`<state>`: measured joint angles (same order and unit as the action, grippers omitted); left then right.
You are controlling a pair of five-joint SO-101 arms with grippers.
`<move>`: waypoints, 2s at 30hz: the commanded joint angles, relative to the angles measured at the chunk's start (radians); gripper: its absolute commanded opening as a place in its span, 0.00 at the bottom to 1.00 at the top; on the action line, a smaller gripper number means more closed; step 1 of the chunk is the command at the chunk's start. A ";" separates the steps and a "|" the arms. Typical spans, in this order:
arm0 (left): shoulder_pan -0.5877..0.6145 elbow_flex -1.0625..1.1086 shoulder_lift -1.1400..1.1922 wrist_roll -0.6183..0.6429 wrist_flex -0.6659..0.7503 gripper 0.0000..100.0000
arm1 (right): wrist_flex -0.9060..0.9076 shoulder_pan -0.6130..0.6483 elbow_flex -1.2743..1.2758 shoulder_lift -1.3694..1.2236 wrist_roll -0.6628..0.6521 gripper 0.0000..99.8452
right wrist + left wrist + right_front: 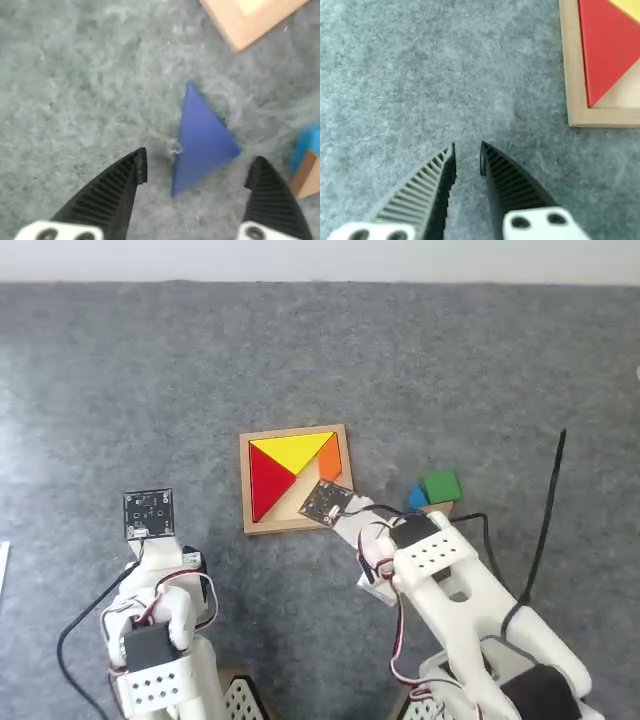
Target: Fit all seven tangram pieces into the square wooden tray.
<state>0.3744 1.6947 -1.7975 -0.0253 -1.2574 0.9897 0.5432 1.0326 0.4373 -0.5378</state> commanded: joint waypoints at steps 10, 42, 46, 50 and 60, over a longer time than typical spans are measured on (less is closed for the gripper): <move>0.006 -0.012 -0.018 -0.002 -0.003 0.08 | -0.062 -0.067 -0.014 -0.067 -0.009 0.19; 0.006 -0.012 -0.018 -0.002 -0.003 0.08 | -0.002 -0.001 -0.163 -0.226 0.014 0.31; 0.006 -0.012 -0.018 -0.002 -0.003 0.08 | -0.012 -0.028 -0.161 -0.232 0.015 0.31; 0.006 -0.012 -0.018 -0.002 -0.003 0.08 | -0.053 -0.044 -0.163 -0.237 0.006 0.31; 0.006 -0.012 -0.018 -0.002 -0.003 0.08 | -0.064 -0.042 -0.164 -0.240 -0.051 0.31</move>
<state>0.3744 1.6947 -1.7975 -0.0253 -1.2574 0.9467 0.5155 0.9160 0.2010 -0.5746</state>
